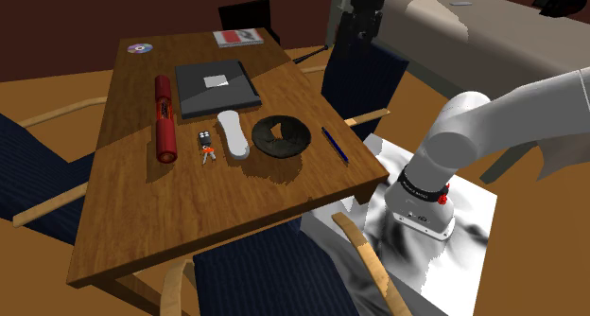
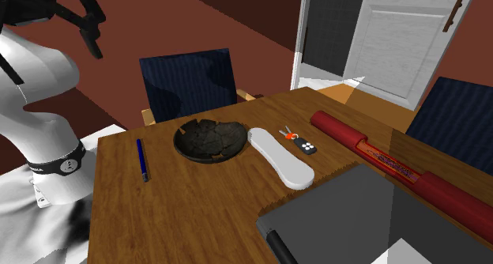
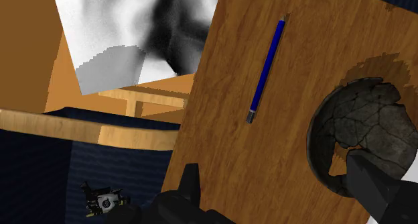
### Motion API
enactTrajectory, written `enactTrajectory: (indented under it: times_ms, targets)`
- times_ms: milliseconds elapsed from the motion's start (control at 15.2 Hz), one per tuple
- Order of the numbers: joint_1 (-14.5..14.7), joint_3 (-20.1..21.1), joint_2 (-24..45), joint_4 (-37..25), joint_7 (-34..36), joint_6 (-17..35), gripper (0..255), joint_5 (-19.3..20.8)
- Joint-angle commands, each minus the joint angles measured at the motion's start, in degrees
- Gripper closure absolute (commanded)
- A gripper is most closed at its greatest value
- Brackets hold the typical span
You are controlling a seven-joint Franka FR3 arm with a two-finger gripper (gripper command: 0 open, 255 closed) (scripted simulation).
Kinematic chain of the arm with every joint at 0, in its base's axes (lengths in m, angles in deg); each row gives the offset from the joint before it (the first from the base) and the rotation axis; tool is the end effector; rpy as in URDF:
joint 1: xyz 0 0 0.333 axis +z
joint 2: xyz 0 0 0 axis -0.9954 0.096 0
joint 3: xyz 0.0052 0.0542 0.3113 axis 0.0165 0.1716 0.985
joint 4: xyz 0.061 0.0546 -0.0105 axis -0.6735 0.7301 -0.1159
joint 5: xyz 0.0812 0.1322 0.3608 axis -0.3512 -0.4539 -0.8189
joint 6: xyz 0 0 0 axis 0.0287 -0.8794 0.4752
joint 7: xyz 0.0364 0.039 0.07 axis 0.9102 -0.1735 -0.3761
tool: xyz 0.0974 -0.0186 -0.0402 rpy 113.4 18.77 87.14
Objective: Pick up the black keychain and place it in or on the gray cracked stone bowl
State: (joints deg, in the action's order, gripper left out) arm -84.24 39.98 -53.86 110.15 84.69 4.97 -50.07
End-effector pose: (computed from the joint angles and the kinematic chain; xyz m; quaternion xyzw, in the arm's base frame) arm 0.3122 -0.0032 0.5684 -0.9960 0.0591 0.0213 0.0637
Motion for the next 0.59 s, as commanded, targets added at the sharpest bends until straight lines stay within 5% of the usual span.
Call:
enactTrajectory:
  times_ms: [0,528]
  targets:
    - [0.0,0.0,0.0,0.0,0.0,0.0,0,0.0]
    - [2.4,9.8,8.7,0.3,10.8,11.2,0,-4.3]
